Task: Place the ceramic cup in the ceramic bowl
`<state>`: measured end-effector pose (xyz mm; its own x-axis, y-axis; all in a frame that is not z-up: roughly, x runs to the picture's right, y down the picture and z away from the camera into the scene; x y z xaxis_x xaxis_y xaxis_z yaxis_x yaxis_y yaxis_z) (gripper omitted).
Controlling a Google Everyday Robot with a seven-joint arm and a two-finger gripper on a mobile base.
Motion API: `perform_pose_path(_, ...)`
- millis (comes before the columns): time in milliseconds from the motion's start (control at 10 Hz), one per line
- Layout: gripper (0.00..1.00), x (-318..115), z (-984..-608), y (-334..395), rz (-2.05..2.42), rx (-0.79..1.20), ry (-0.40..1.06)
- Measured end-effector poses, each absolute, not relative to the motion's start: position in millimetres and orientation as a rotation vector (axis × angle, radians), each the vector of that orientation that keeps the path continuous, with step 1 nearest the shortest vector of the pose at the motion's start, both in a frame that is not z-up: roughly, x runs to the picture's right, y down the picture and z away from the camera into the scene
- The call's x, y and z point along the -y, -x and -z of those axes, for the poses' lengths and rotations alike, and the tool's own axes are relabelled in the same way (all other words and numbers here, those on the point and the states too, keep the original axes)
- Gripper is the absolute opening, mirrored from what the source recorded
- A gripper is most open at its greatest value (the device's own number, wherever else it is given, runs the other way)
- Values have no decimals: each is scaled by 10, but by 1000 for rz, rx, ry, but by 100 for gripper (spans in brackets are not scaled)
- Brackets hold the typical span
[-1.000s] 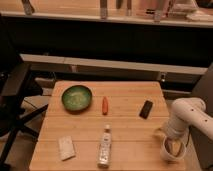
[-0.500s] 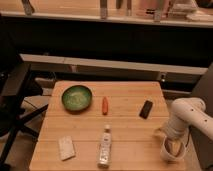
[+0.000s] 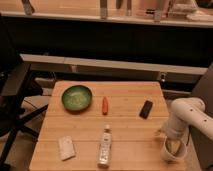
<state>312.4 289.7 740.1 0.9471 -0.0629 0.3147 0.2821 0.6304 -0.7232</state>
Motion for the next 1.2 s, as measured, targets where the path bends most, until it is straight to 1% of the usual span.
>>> perform_pose_path(200, 26, -2896, -7395, -3130, 198, 269, 869)
perform_pose_path(300, 13, -2884, -7402, -3124, 197, 267, 861)
perform_pose_path(400, 4, -2870, -7383, -3123, 200, 266, 863)
perform_pose_path(500, 0, -2856, -7358, -3132, 201, 264, 863)
perform_pose_path(700, 0, -2838, -7343, -3164, 202, 261, 860)
perform_pose_path(1000, 0, -2590, -7273, -3134, 220, 248, 852)
perform_pose_path(1200, 0, -2538, -7240, -3152, 221, 238, 851)
